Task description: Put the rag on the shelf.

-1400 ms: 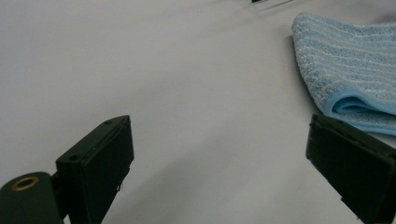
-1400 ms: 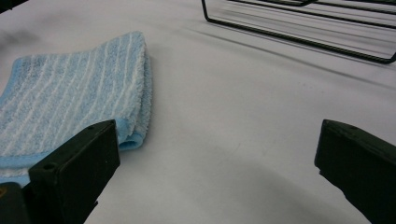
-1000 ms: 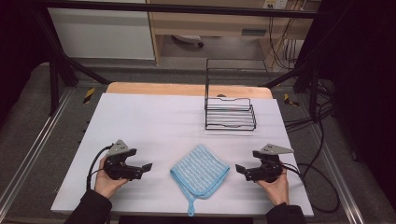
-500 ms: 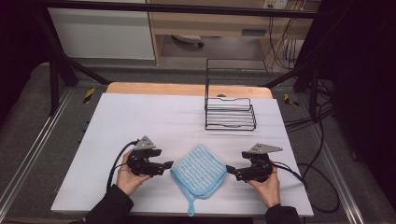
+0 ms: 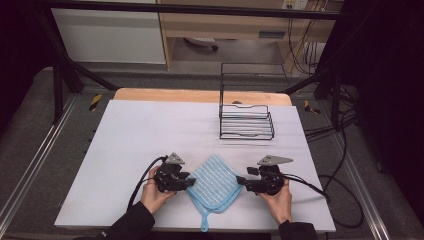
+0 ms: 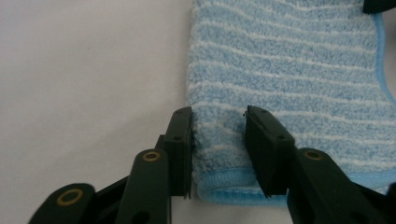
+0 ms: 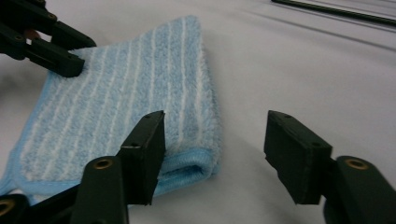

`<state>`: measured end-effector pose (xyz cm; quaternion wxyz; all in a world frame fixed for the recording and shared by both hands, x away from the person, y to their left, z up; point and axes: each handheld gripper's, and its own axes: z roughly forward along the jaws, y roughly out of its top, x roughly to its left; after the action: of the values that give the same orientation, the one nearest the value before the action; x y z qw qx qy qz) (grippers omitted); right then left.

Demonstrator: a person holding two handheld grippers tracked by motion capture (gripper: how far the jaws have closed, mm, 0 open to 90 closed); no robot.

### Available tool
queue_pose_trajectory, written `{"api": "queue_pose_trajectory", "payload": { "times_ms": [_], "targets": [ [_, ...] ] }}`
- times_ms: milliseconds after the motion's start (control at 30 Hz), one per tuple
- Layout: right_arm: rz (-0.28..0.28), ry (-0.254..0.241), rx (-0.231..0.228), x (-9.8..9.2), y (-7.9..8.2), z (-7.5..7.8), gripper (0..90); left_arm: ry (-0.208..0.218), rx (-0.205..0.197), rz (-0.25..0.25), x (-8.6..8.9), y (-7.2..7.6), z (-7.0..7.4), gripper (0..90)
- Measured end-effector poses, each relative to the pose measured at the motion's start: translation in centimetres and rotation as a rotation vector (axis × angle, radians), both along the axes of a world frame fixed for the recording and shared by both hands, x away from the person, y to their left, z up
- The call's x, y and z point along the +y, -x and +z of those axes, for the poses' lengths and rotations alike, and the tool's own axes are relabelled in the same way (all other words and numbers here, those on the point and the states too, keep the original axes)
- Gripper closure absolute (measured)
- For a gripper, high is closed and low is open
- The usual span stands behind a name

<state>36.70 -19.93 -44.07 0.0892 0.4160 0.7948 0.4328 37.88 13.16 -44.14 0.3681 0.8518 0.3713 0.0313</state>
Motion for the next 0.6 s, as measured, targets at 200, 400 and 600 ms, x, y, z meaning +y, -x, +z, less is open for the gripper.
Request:
{"api": "queue_pose_trajectory", "payload": {
  "times_ms": [200, 400, 600],
  "targets": [
    [-0.002, 0.023, 0.006, 0.4, 0.0, -0.7, 53.2, 0.011, 0.011, -0.002, 0.1, 0.1, -0.2, 69.1],
    [-0.008, 0.017, 0.04, 0.8, -0.1, -1.2, 59.9, 0.0, -0.011, -0.014, 0.0, 0.3, -0.3, 69.4],
    [-0.013, -0.004, 0.081, 1.1, -0.2, -1.5, 66.3, 0.003, -0.002, -0.009, -0.1, 0.3, -0.4, 71.8]
  ]
}}
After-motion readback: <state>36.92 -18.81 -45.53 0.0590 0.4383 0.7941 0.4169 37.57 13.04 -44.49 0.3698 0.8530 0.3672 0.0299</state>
